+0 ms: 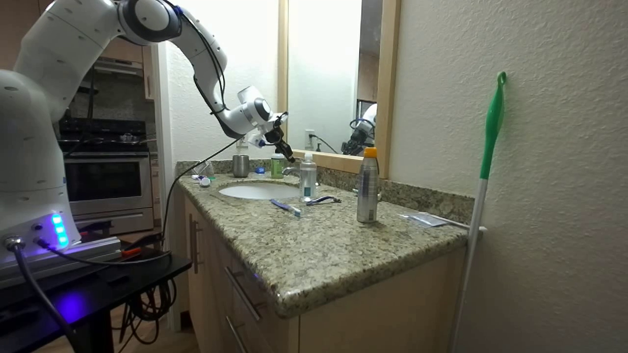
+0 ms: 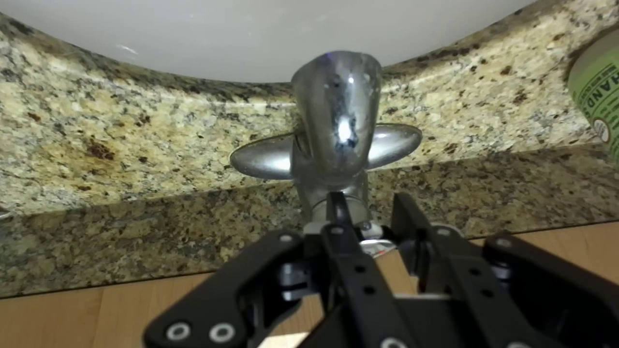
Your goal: Open the tap
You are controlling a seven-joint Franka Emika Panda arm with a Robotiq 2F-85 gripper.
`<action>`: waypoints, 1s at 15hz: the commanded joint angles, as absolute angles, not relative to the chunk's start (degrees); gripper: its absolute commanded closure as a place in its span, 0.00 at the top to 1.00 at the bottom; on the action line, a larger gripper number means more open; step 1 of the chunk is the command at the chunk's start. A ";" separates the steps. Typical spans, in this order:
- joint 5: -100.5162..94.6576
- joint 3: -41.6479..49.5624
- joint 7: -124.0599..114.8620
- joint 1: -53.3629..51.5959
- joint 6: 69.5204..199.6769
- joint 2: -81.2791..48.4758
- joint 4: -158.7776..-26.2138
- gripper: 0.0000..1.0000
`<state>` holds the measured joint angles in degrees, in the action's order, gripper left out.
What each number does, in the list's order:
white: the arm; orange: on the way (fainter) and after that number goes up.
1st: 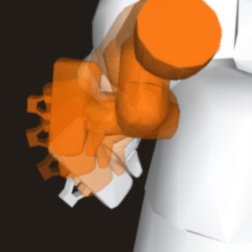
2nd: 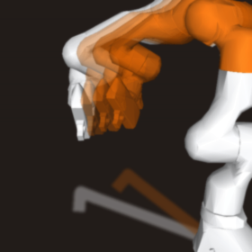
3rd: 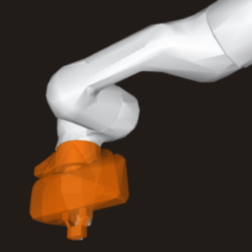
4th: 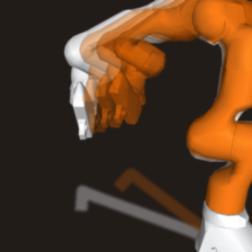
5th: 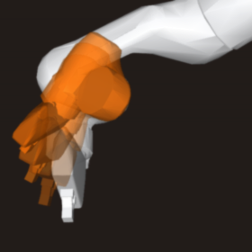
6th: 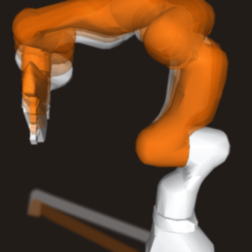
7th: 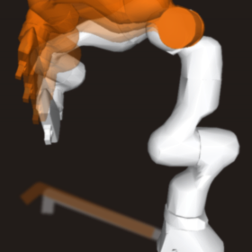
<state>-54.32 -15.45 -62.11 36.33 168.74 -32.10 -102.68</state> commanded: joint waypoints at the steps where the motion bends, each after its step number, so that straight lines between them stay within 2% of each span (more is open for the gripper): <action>1: -56.88 -12.33 -65.58 35.46 171.89 -31.96 -100.07 0.07; 7: -52.74 -11.71 -72.43 37.62 178.29 -29.12 -99.78 0.07; 8: -42.28 -7.82 -66.61 34.25 180.45 -27.60 -101.76 0.07; 9: -38.47 -9.13 -66.31 35.16 181.02 -27.18 -102.92 0.07; 10: -39.67 -15.56 -68.16 40.66 179.90 -27.32 -102.95 0.07; 13: -33.74 -20.10 -67.79 44.37 181.17 -26.38 -104.51 0.07; 14: -32.55 -21.75 -67.97 46.08 181.87 -25.76 -104.94 0.50; 15: -31.59 -24.13 -67.29 48.51 182.92 -24.57 -105.31 0.54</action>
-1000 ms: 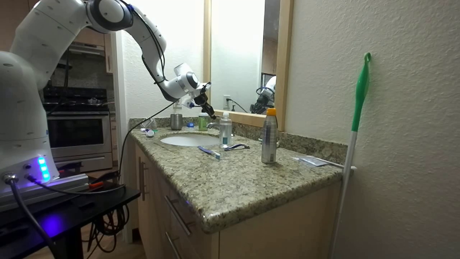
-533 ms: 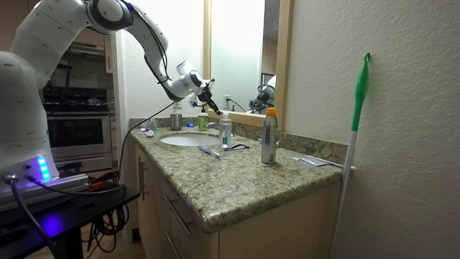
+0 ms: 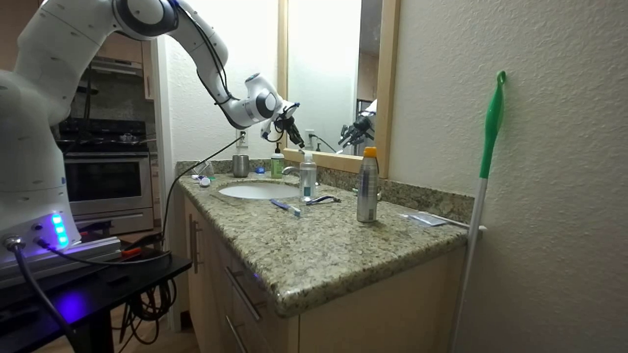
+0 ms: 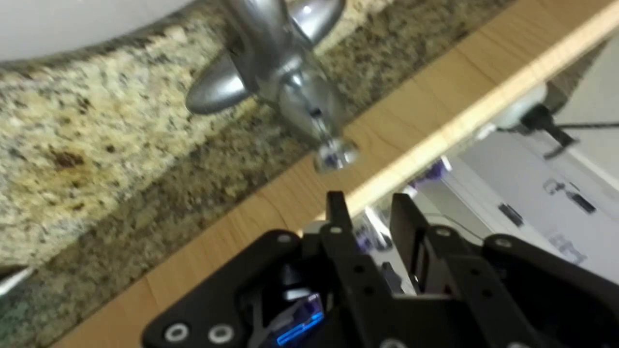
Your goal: Open the tap
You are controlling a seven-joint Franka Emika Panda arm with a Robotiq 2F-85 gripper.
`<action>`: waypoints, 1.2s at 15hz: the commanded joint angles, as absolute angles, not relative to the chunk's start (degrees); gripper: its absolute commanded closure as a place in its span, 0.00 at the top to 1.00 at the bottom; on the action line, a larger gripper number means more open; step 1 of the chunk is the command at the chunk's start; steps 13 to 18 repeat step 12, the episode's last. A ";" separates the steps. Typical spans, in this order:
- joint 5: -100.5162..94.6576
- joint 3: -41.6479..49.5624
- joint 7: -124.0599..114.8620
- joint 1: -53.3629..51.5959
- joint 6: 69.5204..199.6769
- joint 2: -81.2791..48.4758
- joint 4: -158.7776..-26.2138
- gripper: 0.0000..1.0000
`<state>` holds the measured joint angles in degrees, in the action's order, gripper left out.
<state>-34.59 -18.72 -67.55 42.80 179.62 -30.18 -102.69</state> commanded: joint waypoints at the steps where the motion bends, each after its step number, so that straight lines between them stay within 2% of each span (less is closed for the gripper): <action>1: -30.72 -30.38 -64.42 53.67 181.40 -22.71 -106.87 0.60; 3: -20.44 -39.15 -54.17 57.48 181.35 -21.56 -109.97 0.75; 6: -7.09 -53.23 -40.25 63.77 172.73 -22.66 -106.96 0.97; 9: 4.83 -66.68 -26.73 72.15 160.47 -22.50 -103.98 1.00; 10: 10.12 -54.47 -26.41 61.45 167.15 -19.65 -105.32 1.00; 11: 13.99 -55.74 -23.46 62.10 165.46 -18.99 -104.48 1.00; 12: 16.38 -53.29 -21.97 60.11 165.47 -18.08 -104.31 1.00; 18: 16.38 -53.29 -21.97 60.11 165.47 -18.08 -104.31 1.00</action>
